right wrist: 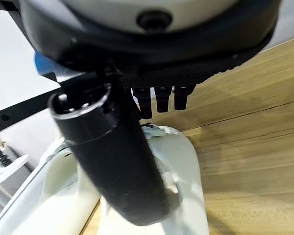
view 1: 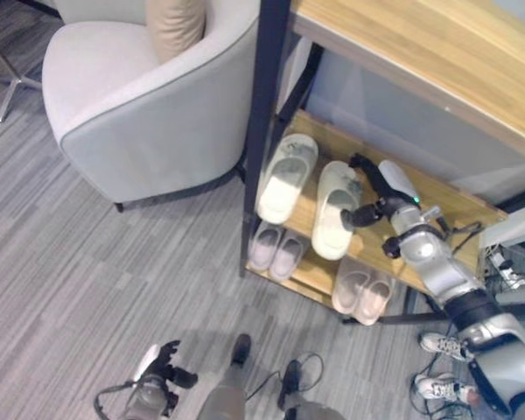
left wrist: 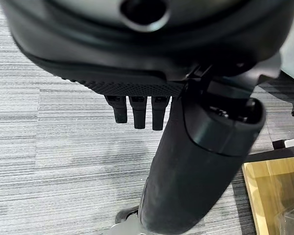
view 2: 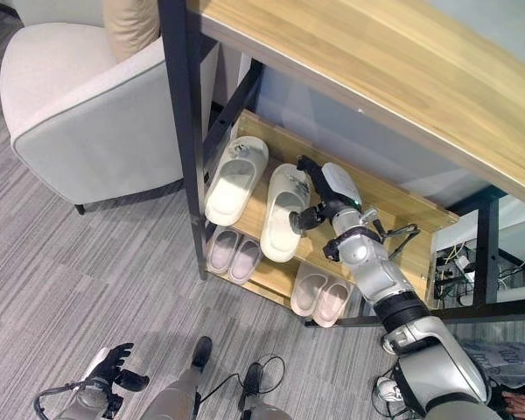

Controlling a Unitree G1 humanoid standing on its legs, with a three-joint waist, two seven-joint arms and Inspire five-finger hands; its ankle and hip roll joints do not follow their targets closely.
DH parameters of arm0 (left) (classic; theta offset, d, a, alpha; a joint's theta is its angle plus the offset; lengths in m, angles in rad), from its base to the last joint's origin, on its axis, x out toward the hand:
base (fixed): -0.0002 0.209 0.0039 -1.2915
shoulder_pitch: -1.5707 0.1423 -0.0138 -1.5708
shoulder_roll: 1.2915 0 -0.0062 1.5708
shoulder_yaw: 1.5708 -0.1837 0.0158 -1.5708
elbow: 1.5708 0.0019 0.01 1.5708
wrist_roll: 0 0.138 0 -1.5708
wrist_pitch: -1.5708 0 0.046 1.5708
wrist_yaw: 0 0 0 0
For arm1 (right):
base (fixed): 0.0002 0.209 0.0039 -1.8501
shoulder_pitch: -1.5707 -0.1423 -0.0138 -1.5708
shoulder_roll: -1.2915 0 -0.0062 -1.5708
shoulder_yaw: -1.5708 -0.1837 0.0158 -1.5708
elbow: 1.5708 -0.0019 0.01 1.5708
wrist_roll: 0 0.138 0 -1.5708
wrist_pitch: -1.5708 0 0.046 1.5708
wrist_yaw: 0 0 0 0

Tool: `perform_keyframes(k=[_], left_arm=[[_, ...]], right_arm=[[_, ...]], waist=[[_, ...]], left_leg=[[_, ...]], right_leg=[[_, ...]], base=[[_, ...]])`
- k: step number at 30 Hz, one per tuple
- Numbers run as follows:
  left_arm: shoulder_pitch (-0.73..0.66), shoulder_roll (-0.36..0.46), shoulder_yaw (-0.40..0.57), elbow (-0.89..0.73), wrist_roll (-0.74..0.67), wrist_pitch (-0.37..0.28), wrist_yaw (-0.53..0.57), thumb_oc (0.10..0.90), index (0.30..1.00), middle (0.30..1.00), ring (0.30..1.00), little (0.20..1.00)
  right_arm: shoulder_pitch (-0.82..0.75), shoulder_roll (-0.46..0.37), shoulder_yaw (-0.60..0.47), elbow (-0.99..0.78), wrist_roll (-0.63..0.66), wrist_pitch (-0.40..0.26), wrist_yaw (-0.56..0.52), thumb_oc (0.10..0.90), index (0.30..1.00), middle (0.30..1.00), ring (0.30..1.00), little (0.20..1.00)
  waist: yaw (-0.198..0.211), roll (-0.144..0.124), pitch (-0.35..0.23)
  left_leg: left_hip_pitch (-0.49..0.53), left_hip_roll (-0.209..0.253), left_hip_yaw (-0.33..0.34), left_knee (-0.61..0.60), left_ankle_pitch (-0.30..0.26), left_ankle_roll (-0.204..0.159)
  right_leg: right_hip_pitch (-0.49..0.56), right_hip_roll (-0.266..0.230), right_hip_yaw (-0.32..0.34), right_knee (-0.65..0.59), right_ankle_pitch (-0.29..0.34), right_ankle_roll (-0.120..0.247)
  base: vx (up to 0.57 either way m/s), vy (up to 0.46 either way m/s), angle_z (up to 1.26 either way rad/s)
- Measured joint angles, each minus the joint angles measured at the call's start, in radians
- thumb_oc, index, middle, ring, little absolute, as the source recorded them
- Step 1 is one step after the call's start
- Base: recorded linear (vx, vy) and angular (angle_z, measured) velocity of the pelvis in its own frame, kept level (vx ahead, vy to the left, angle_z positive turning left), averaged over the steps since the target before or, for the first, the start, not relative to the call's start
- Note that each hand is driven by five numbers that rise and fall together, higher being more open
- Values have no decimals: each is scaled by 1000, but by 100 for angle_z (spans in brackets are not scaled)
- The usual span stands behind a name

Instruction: Arrange the slippers neatly on the shoe rack.

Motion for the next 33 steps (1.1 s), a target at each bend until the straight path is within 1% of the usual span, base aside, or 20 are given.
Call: perform_keyframes(k=[5, 6, 8, 9, 10, 14, 20, 21, 24, 27, 28, 33], left_arm=[[5, 0, 6, 5, 9, 2, -18, 800, 900, 900, 900, 900], [4, 0, 8, 3, 10, 2, -18, 800, 900, 900, 900, 900], [7, -10, 29, 4, 30, 2, -18, 800, 900, 900, 900, 900], [10, -19, 30, 4, 30, 3, -19, 800, 900, 900, 900, 900], [12, -21, 29, 5, 30, 3, -19, 800, 900, 900, 900, 900], [15, -28, 35, 3, 31, 3, -20, 800, 900, 900, 900, 900], [16, -25, 34, 1, 53, 8, -18, 800, 900, 900, 900, 900], [16, -23, 33, -1, 69, 9, -18, 800, 900, 900, 900, 900], [16, -20, 26, -11, 80, 11, -17, 800, 900, 900, 900, 900], [18, -21, 26, -19, 97, 7, -16, 800, 900, 900, 900, 900], [20, -21, 26, -19, 109, 8, -15, 800, 900, 900, 900, 900], [23, -22, 26, -19, 115, 7, -14, 800, 900, 900, 900, 900]], right_arm=[[41, -2, 0, -60, -15, -2, 8, 800, 900, 900, 900, 900], [54, -2, -3, -67, -15, -5, 8, 800, 900, 900, 900, 900], [99, -3, -8, -104, -14, -6, 12, 800, 900, 900, 900, 900], [155, -3, -28, -164, -15, -8, 15, 800, 900, 900, 900, 900], [169, -3, -29, -176, -15, -9, 15, 800, 900, 900, 900, 900], [188, -3, -35, -184, -15, -14, 16, 800, 900, 900, 900, 900], [228, -2, -88, -211, -15, -29, 14, 800, 900, 900, 900, 900], [237, -2, -96, -222, -16, -33, 13, 800, 900, 900, 900, 900], [254, -2, -103, -230, -16, -43, 5, 800, 900, 900, 900, 900], [280, -2, -114, -255, -15, -46, -2, 800, 900, 900, 900, 900], [287, -2, -122, -265, -15, -64, -5, 800, 900, 900, 900, 900], [306, -2, -124, -284, -15, -75, -12, 800, 900, 900, 900, 900]], waist=[[-3, 1, 0], [-5, 2, -1], [-6, 7, -1], [-8, 14, -1], [-8, 17, -2], [-11, 27, -7], [-13, 34, -10], [-15, 34, -10], [-19, 35, -11], [-30, 39, -14], [-35, 42, -15], [-39, 44, -17]], left_leg=[[14, 0, 4, 0, -6, 3], [15, 0, 5, 0, -12, 12], [19, 0, 6, 0, -13, 13], [26, 0, 5, 0, -15, 14], [29, 0, 5, 0, -17, 15], [32, 0, 7, -1, -19, 16], [34, 0, 7, 0, -20, 17], [36, -1, 7, 0, -14, 9], [54, 0, 8, -1, -18, 10], [65, 0, 8, -1, -27, 19], [65, 0, 10, -3, -28, 19], [71, 2, 27, -4, -30, 22]], right_leg=[[10, -2, 10, 0, 0, 0], [11, -2, 12, 0, 0, 0], [13, -2, 17, 0, 0, 0], [20, -2, 19, 0, 0, 0], [24, -2, 19, 0, 0, 0], [27, -3, 20, 0, 0, 0], [28, -3, 20, 0, 0, 0], [30, -4, 20, 0, 0, 0], [47, -3, 21, 0, 0, 0], [57, -4, 24, 0, 0, 0], [57, -4, 25, 0, 0, 0], [56, -4, 43, 0, 0, 0]], base=[[4, 0, -4], [11, 2, -8], [4, 1, -2], [0, 0, 0], [0, 0, 0], [2, 1, -1], [0, 0, 0], [0, 0, 0], [0, 0, 0], [0, 0, 0], [8, -6, -4], [7, -4, -10]])
